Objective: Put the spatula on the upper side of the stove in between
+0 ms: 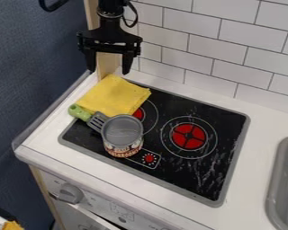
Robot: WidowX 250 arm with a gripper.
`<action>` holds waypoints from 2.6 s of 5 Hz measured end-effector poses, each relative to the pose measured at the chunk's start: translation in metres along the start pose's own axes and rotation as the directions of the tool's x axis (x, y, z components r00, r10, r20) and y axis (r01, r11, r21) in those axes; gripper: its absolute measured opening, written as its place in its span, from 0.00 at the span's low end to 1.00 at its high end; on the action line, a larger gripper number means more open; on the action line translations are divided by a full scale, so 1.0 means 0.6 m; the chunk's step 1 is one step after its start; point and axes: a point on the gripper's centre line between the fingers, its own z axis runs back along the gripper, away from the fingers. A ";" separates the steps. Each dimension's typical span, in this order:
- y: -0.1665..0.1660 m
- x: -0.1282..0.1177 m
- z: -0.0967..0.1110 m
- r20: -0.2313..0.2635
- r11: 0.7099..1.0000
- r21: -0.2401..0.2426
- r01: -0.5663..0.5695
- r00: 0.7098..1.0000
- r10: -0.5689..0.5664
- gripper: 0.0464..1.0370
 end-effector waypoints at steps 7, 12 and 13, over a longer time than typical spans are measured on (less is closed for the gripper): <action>0.113 -0.119 -0.076 -0.085 0.715 -0.086 -0.694 0.720 0.688 0.96; 0.119 -0.111 -0.119 -0.092 0.677 0.000 -0.736 0.674 0.733 0.43; 0.123 -0.109 -0.120 -0.079 0.675 0.012 -0.738 0.672 0.736 0.37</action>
